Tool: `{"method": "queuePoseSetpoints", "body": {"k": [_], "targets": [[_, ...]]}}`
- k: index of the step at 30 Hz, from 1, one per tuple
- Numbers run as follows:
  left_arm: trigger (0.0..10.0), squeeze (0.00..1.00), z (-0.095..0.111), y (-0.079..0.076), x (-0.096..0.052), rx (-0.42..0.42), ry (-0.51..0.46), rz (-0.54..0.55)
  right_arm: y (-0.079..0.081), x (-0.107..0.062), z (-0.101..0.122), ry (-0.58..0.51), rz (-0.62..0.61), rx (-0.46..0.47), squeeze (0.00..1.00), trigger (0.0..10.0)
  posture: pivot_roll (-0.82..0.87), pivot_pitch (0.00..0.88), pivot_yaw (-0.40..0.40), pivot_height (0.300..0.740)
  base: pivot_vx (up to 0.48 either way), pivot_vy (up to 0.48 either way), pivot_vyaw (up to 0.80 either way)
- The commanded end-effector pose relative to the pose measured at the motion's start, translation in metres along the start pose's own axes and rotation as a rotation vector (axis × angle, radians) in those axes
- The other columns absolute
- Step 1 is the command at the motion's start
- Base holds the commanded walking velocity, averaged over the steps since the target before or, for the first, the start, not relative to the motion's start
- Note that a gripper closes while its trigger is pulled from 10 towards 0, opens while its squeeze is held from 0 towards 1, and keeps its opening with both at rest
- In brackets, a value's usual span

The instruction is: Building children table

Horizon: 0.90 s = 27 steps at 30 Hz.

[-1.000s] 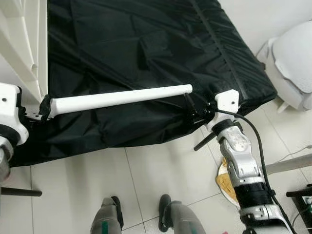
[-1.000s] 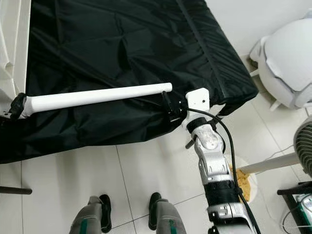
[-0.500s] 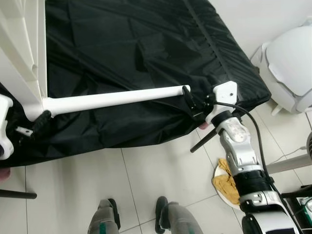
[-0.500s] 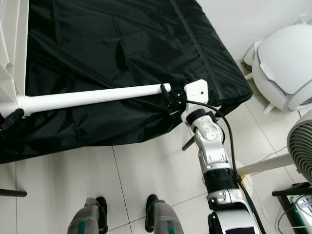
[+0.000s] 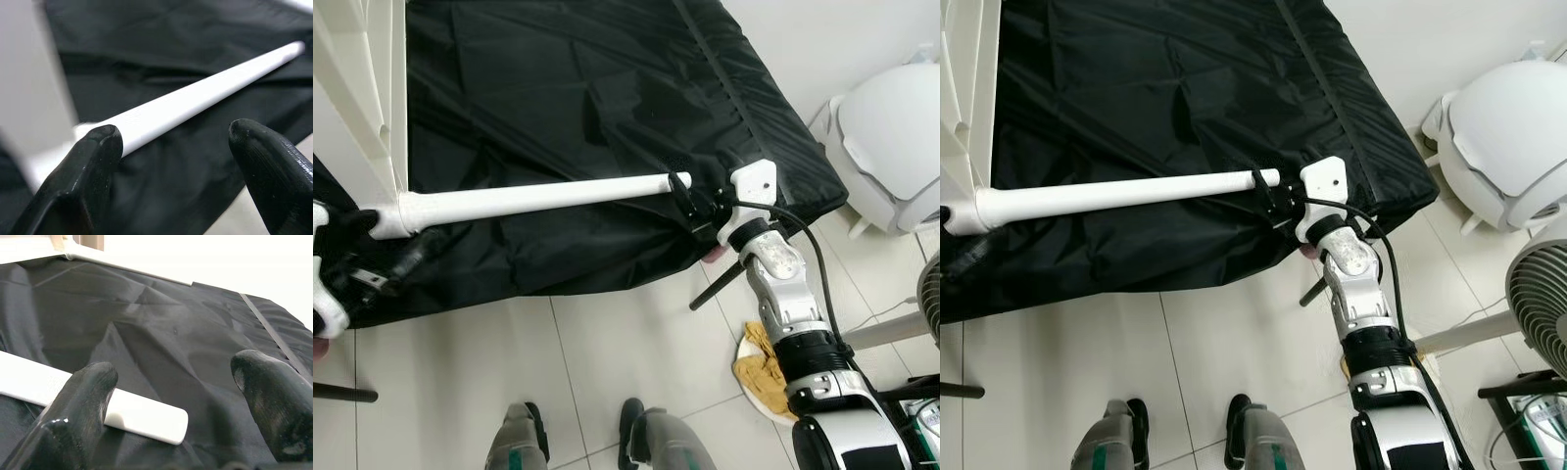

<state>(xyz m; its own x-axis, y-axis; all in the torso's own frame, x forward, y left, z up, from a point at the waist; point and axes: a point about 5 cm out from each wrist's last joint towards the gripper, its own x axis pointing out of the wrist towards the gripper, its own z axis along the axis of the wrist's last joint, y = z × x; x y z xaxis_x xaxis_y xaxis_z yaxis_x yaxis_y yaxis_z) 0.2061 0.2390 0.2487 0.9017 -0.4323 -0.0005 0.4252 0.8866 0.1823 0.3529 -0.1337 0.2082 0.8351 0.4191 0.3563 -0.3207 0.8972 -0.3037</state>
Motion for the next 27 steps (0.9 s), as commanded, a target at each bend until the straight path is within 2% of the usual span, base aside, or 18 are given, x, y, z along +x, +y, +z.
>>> {"method": "queuePoseSetpoints", "body": {"k": [1,6,11,14,15,18,19,23,27], "targets": [[10.0,0.00,-0.002,-0.012,0.004,-0.020,-0.005,-0.092,0.004,-0.001,-0.003,0.004,0.012,0.015,0.00,10.0,0.15,0.213,-0.113,0.740,0.000,0.000,0.00],[10.0,0.00,-0.010,-0.023,0.028,-0.086,-0.017,-0.141,0.009,0.004,-0.007,0.033,-0.014,0.073,0.00,10.0,0.16,0.195,-0.110,0.740,0.000,0.000,0.00],[10.0,0.00,-0.015,-0.023,0.043,-0.144,-0.027,-0.129,0.010,0.006,-0.010,0.058,-0.043,0.096,0.00,10.0,0.15,0.184,-0.104,0.740,0.000,0.000,0.00],[10.0,0.00,-0.019,-0.015,0.063,-0.163,-0.024,-0.047,0.006,0.007,-0.014,0.086,-0.137,0.148,0.00,10.0,0.14,0.172,-0.096,0.740,0.000,0.000,0.00],[10.0,0.00,-0.019,-0.015,0.063,-0.163,-0.024,-0.047,0.006,0.007,-0.014,0.086,-0.137,0.148,0.00,10.0,0.14,0.172,-0.096,0.740,0.000,0.000,0.00],[10.0,0.00,-0.019,-0.004,0.079,-0.142,-0.057,0.086,0.004,0.007,-0.013,0.082,-0.203,0.202,0.00,10.0,0.12,0.160,-0.082,0.740,0.000,0.000,0.00],[10.0,0.00,-0.018,-0.001,0.085,-0.165,-0.081,0.144,0.006,0.006,-0.013,0.076,-0.184,0.215,0.00,10.0,0.11,0.158,-0.078,0.740,0.000,0.000,0.00],[10.0,0.00,-0.018,0.004,0.094,-0.210,-0.112,0.226,0.011,0.000,-0.014,0.061,-0.136,0.212,0.00,10.0,0.10,0.148,-0.066,0.740,0.000,0.000,0.00],[10.0,0.00,-0.019,0.006,0.100,-0.186,-0.140,0.325,0.014,-0.008,-0.015,0.045,-0.157,0.217,0.00,10.0,0.09,0.125,-0.046,0.740,0.000,0.000,0.00]]}}
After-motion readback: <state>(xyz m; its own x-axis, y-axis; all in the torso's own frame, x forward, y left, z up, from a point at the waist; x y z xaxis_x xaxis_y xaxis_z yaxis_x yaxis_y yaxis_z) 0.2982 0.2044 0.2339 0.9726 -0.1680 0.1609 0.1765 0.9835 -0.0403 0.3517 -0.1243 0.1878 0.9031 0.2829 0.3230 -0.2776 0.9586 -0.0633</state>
